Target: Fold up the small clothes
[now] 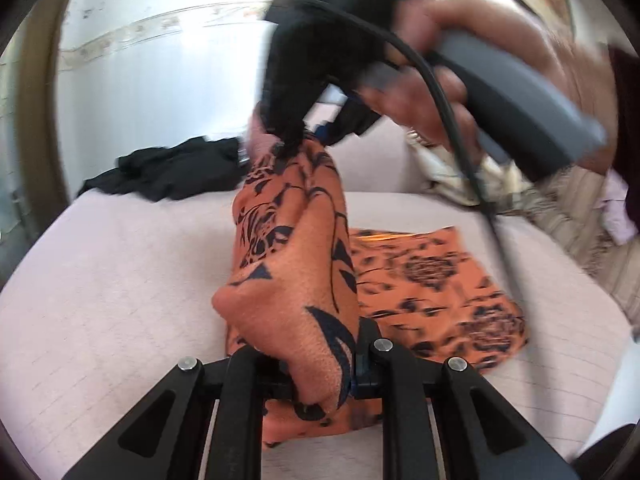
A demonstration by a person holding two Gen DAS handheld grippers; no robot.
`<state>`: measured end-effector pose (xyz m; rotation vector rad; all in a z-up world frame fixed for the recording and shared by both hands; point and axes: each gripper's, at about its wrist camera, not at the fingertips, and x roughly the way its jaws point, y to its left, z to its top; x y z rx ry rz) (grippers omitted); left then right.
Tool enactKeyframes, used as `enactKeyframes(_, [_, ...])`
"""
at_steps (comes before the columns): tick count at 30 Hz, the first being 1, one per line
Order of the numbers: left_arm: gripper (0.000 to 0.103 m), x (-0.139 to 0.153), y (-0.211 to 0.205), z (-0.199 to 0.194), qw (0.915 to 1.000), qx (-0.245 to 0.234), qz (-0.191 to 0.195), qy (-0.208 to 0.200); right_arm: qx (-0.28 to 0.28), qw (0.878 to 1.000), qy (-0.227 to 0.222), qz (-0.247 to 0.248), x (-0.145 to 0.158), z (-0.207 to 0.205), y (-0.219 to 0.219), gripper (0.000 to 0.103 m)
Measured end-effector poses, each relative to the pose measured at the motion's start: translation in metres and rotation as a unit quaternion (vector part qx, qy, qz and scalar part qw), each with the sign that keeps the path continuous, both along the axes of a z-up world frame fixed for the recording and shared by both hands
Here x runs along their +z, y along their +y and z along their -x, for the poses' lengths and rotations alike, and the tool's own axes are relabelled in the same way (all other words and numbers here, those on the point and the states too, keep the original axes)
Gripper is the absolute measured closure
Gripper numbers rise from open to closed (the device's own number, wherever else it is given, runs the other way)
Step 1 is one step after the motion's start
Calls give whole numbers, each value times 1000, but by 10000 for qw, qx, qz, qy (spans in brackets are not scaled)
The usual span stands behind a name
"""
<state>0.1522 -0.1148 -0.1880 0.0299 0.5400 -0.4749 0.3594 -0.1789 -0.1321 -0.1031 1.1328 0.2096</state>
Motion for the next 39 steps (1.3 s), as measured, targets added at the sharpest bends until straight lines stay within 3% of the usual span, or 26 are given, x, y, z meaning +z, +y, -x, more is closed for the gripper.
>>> enactKeyframes(3, [86,9,-12,6,9981,-394,454,146,-289,9986,-191,-403,5,20,-53,87])
enactKeyframes(6, [86,14,-44,10,9944,-796,622,311,-548,9952,-322,-744,3,39,-108,87])
enactKeyframes(12, [86,3,-135,7,9880,-1443,313,457,-1035,9901,-352,-879,-25,51,-202,87])
enactKeyframes(16, [86,-14,-169,1,9841,-1680,118,560,-1258,9846,-348,-1163,-57,46,-253,87])
enactKeyframes(19, [83,-24,-184,-1,9805,-1824,-250,687,-1337,9820,-269,-1304,-81,40,-276,87])
enactKeyframes(21, [73,-22,-184,-1,9761,-2020,-363,713,-1400,9789,-209,-1471,-95,38,-286,87])
enactKeyframes(23, [47,-14,-175,3,9701,-2258,-391,797,-1404,9780,-138,-1538,-112,35,-293,79])
enactKeyframes(27, [42,20,-127,1,9614,-2687,-170,567,-1748,9630,-137,-2047,-120,45,-315,71])
enactKeyframes(30, [34,31,-81,-12,9733,-2282,-150,202,-1940,9597,-417,-1989,-97,68,-324,71])
enactKeyframes(33, [34,28,-45,-46,9885,-1431,47,496,-1829,9610,-752,-1932,-59,103,-316,71])
enactKeyframes(36, [34,20,-23,-65,9913,-967,334,832,-1536,9647,-944,-1920,-37,130,-295,71])
enactKeyframes(39, [34,8,-38,-64,9932,-775,-82,870,-1350,9699,-907,-1810,-36,154,-260,71])
